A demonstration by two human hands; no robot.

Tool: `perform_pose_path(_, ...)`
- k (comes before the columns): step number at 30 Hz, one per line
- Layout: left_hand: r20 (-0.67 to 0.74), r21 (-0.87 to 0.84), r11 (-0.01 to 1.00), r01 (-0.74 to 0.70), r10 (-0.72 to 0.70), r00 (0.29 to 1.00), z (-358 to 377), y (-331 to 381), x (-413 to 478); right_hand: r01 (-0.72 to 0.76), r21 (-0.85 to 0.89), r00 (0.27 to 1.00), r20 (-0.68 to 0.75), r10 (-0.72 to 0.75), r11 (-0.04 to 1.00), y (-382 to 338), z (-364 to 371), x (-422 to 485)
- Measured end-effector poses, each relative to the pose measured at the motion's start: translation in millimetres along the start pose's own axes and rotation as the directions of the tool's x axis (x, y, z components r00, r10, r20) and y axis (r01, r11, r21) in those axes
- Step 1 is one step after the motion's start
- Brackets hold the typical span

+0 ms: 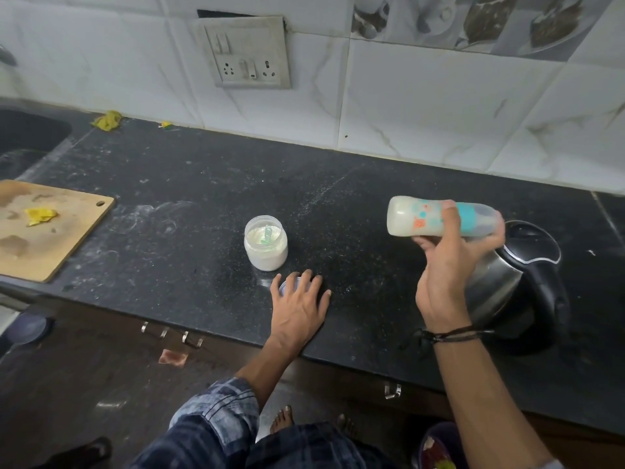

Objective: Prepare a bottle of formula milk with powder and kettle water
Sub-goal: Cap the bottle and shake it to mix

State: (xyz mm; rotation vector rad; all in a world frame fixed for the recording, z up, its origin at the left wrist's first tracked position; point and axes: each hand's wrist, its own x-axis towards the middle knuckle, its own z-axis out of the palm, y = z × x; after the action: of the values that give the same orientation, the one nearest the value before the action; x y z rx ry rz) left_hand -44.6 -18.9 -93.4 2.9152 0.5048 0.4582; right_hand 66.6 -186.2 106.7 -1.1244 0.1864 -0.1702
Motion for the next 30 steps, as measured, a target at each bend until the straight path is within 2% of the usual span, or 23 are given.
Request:
perform_pose_path(3,-0.005,-0.003,1.0,-0.008,0.008,1.0,-0.2,-1.2,-1.3,-0.072,-0.144,0.987,0.134,0.092,0.987,2.5,-0.6,-0.9)
perform_pose_path(8,0.006,0.004,1.0,0.003,-0.003,1.0,0.1,0.0,0.0,-0.026,0.095,0.999,-0.031,0.029,0.995,-5.2,7.3,3.8)
perform_pose_path(11,-0.003,0.001,1.0,-0.01,0.01,1.0,0.9,-1.1,-1.4,-0.063,-0.117,0.987,0.141,0.08,0.991,-7.6,10.4,5.9)
perform_pose_path(12,-0.006,-0.002,1.0,-0.01,0.01,1.0,0.7,-1.4,-1.2,-0.041,-0.132,0.985,0.158,0.062,0.99,-8.2,10.0,5.1)
perform_pose_path(14,0.008,-0.004,1.0,0.001,-0.001,1.0,-0.1,-0.3,0.3,0.017,-0.013,0.997,0.07,-0.016,1.0,-11.9,9.6,3.9)
perform_pose_path(16,0.026,0.0,1.0,0.012,-0.012,1.0,-0.9,0.7,0.9,0.034,0.101,0.999,-0.006,-0.033,0.994,-13.4,8.9,6.9)
perform_pose_path(20,0.027,-0.003,1.0,0.0,0.0,1.0,-2.0,-1.4,-0.9,-0.048,-0.123,0.986,0.153,0.067,0.991,-9.3,4.7,6.5)
perform_pose_path(23,0.044,-0.004,1.0,0.011,-0.011,0.999,-4.2,1.4,0.1,0.005,0.025,1.0,0.023,-0.005,1.0,-11.0,2.0,2.7)
perform_pose_path(25,0.047,0.001,1.0,0.017,-0.017,0.999,-5.8,2.3,0.2,-0.007,0.093,1.0,-0.011,0.008,0.996,-10.4,1.8,4.5)
perform_pose_path(28,0.046,-0.002,1.0,0.006,-0.005,0.999,-6.7,0.6,-0.8,-0.092,-0.085,0.987,0.121,0.102,0.992,-5.1,-1.3,4.3)
perform_pose_path(30,0.052,-0.008,1.0,0.01,-0.009,0.999,-7.3,1.1,0.2,-0.059,-0.075,0.993,0.094,0.066,0.995,-5.9,-1.9,1.6)
